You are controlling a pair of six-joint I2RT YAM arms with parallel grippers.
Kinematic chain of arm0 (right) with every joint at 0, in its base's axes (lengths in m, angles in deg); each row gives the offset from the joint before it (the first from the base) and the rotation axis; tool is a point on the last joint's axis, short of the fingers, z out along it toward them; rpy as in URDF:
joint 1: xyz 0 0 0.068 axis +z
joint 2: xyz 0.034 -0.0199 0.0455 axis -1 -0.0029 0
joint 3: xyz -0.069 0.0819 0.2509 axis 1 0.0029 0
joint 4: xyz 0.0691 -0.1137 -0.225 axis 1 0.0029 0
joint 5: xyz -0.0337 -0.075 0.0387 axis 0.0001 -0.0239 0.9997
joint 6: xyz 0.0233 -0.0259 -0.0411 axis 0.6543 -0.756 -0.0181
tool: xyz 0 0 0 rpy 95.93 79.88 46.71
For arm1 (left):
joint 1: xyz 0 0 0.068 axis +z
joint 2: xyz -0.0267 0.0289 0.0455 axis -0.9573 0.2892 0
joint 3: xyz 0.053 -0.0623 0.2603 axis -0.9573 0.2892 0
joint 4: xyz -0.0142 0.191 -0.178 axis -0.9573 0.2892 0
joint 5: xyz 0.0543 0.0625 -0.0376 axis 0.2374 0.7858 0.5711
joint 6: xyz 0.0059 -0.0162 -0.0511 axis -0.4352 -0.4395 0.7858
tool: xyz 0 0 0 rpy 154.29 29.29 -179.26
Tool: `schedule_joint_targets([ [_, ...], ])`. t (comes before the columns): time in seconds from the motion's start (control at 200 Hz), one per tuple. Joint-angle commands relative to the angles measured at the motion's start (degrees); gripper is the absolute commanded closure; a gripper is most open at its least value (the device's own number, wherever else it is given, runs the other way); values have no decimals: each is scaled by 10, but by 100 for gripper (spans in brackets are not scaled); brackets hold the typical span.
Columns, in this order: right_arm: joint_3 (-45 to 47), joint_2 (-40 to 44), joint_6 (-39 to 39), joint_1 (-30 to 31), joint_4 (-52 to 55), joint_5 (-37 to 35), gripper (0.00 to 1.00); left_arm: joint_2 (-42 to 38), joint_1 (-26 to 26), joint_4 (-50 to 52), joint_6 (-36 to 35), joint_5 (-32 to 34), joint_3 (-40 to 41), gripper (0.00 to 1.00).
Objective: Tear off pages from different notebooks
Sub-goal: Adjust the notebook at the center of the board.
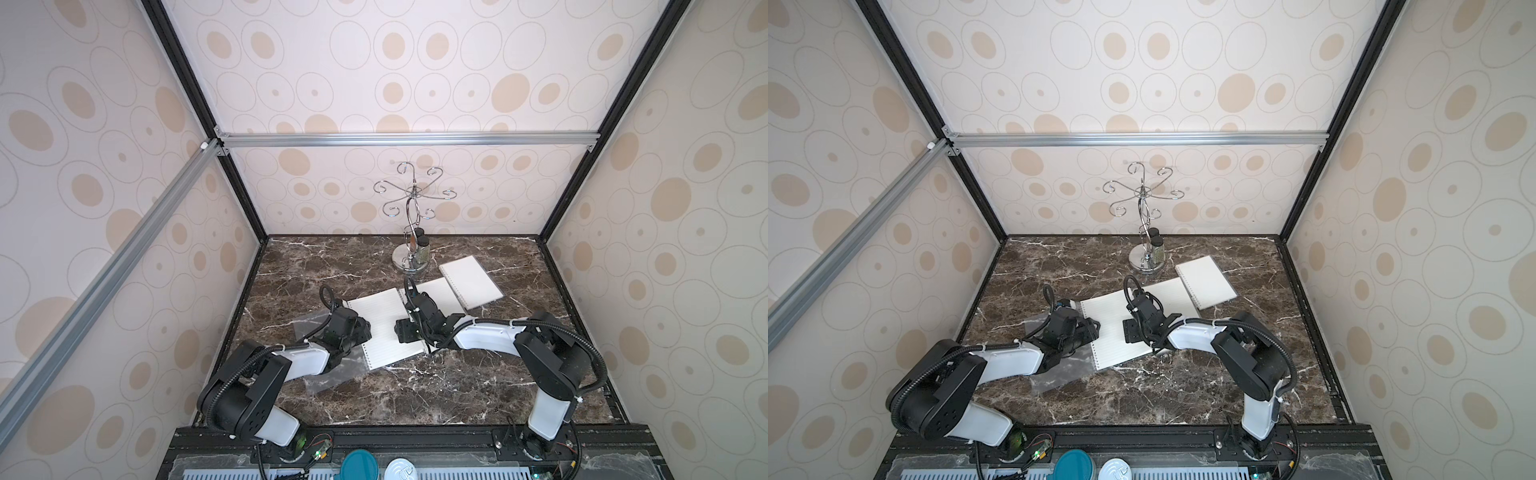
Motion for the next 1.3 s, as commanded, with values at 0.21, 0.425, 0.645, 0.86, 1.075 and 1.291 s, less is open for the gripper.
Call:
schedule_joint_targets([
  [0.21,-1,-65,45,25,2,19,32,26,38,71,-40,16,-47,40],
  [0.425,47,-68,88,74,-50,23,32,66,57,71,-66,-1,-86,40],
  [0.645,36,-78,91,100,-40,-2,32,73,58,17,-57,-50,-61,42],
  [0.86,-13,-112,78,100,-17,18,33,28,37,-43,-30,-74,27,42],
  [1.075,-41,-83,48,92,33,-38,32,0,23,-72,-16,-85,76,41],
  [1.291,-62,-50,14,57,65,-68,31,1,24,-56,-23,-63,68,41],
])
